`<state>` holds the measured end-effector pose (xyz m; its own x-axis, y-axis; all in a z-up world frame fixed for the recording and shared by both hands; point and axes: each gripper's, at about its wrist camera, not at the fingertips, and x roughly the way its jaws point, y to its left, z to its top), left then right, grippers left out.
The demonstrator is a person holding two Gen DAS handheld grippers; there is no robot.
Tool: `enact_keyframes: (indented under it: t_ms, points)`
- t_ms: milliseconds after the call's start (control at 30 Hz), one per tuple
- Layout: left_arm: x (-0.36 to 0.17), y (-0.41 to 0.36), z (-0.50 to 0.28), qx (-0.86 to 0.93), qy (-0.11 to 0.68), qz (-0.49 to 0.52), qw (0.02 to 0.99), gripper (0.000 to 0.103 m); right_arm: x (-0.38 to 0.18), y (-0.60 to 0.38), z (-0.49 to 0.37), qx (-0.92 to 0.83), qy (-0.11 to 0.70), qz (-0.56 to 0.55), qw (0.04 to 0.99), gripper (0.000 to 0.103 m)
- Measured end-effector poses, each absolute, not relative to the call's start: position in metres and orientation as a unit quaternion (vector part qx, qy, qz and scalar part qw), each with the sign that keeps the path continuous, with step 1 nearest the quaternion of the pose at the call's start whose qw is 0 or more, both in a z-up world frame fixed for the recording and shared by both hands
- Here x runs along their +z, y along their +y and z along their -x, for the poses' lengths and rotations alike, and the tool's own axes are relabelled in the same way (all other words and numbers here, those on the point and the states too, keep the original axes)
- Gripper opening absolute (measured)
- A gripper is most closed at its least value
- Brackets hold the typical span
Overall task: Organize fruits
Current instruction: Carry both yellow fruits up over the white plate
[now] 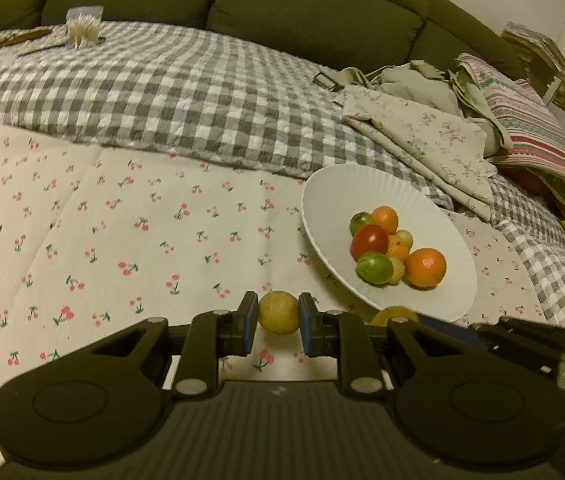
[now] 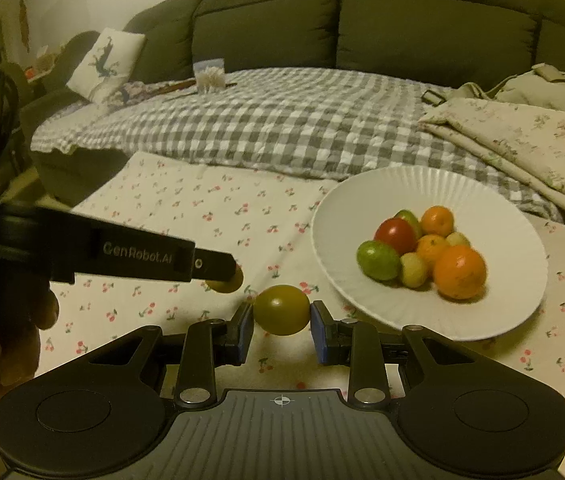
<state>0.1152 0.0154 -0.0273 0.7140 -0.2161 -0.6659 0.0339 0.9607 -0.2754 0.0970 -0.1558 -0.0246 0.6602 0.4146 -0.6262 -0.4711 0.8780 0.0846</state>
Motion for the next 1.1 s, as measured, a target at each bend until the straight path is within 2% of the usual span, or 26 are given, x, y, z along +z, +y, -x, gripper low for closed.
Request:
enact_keyframes:
  t_ms: [733, 1100]
  points:
    - [-0.008, -0.013, -0.132, -0.129, 0.316, 0.092, 0.935, 0.020, 0.011, -0.208, -0.111, 0.187, 0.296, -0.004, 0.937, 0.029]
    - [-0.019, -0.020, -0.169, -0.143, 0.320, 0.102, 0.931, 0.019, 0.002, -0.253, -0.142, 0.122, 0.308, -0.056, 0.942, 0.029]
